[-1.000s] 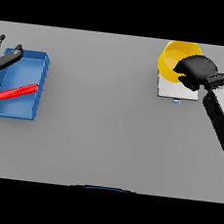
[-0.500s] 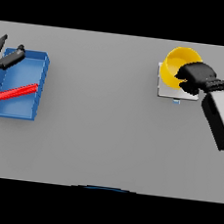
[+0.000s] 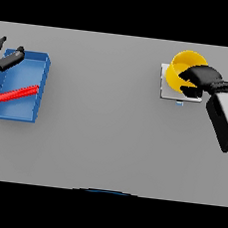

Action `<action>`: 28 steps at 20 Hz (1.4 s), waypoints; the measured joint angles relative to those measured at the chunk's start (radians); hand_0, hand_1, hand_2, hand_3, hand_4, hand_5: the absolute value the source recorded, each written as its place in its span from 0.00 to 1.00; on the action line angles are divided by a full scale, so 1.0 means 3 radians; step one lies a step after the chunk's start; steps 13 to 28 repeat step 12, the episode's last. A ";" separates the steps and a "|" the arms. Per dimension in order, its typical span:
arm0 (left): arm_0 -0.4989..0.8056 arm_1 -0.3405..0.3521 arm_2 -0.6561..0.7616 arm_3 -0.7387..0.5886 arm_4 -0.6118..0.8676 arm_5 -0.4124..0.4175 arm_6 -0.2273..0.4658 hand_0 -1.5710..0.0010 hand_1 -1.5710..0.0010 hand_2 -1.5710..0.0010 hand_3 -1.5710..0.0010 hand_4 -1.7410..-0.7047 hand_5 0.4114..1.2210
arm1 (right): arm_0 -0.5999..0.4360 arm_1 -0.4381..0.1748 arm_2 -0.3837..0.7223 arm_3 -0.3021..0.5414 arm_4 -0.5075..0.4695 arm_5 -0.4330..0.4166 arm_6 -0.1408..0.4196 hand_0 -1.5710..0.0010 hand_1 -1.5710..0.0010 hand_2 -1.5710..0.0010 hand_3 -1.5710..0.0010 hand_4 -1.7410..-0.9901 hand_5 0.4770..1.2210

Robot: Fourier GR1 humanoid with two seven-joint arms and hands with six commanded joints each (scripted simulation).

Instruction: Pick up the red beaker and tilt it to pour out 1 green nut into yellow bowl. Pick up the yellow bowl and place it on the metallic measuring scale.

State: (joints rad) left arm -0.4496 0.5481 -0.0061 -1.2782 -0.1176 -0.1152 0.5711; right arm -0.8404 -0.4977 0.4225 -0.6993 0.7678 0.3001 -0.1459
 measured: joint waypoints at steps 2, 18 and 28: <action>0.0006 -0.0029 0.0004 -0.0042 0.0036 0.0004 -0.0009 1.00 1.00 1.00 1.00 0.87 0.44 | -0.0041 0.0023 -0.0035 0.0025 -0.0047 0.0073 0.0009 0.61 0.65 0.70 0.75 0.33 0.56; -0.0039 -0.0028 -0.0019 -0.0010 0.0013 -0.0015 0.0012 1.00 1.00 1.00 1.00 0.88 0.43 | -0.0031 -0.0014 0.0041 0.0055 0.0011 0.0183 0.0021 0.96 0.96 0.97 0.97 0.47 0.41; -0.0039 -0.0028 -0.0019 -0.0010 0.0013 -0.0015 0.0012 1.00 1.00 1.00 1.00 0.88 0.43 | -0.0031 -0.0014 0.0041 0.0055 0.0011 0.0183 0.0021 0.96 0.96 0.97 0.97 0.47 0.41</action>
